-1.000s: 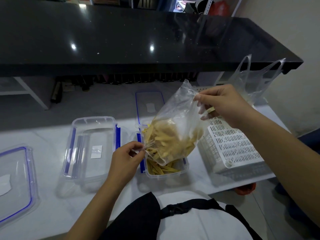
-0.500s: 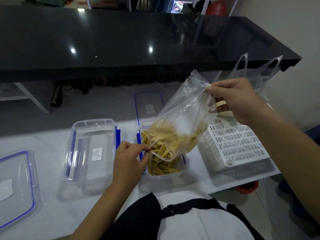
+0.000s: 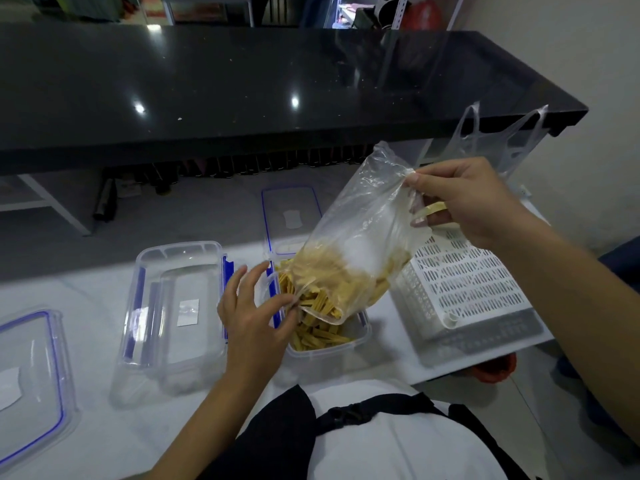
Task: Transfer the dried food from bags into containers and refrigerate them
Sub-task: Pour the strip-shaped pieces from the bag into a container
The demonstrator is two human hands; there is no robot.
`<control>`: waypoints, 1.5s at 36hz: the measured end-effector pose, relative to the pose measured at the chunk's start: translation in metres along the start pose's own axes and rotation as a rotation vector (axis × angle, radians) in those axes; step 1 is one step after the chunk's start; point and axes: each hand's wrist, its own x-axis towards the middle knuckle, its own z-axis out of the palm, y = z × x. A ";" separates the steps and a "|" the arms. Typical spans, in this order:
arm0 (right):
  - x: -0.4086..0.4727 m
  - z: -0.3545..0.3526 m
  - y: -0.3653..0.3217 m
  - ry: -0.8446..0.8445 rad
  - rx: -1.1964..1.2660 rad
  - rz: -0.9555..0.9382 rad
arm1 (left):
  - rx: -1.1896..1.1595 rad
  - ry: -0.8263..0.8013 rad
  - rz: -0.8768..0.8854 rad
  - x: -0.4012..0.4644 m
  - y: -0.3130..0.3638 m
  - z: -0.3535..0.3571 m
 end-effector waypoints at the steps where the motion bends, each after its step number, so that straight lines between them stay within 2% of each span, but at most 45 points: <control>1: 0.001 0.001 0.000 -0.004 0.001 0.000 | -0.023 -0.021 -0.002 0.000 -0.001 -0.001; 7: 0.007 0.008 -0.003 -0.009 0.008 -0.010 | -0.240 -0.153 -0.136 -0.006 0.004 -0.003; 14: 0.016 0.018 -0.014 -0.015 -0.023 -0.050 | -0.280 -0.151 -0.210 -0.008 0.002 0.000; 18: 0.020 0.022 -0.020 -0.032 -0.045 -0.075 | -0.355 -0.214 -0.271 -0.008 0.001 0.000; 26: 0.025 0.032 -0.030 -0.039 -0.106 -0.089 | -0.380 -0.274 -0.240 -0.010 0.003 0.000; 34: 0.015 0.051 -0.046 -0.102 -0.045 -0.203 | -0.413 -0.314 -0.211 -0.014 0.002 0.001; 38: 0.003 0.071 -0.038 -0.171 -0.214 -0.210 | -0.404 -0.307 -0.230 -0.015 0.003 0.003; 43: 0.014 0.065 -0.054 -0.078 -0.096 -0.231 | -0.362 -0.323 -0.209 -0.017 0.003 0.002; 47: 0.012 0.069 -0.055 -0.121 -0.220 -0.251 | -0.353 -0.342 -0.192 -0.016 0.005 0.000; 51: 0.013 0.062 -0.059 -0.067 -0.128 -0.285 | -0.346 -0.372 -0.199 -0.018 0.002 -0.001; 54: 0.010 0.067 -0.053 -0.104 -0.194 -0.286 | -0.350 -0.363 -0.208 -0.017 0.004 -0.003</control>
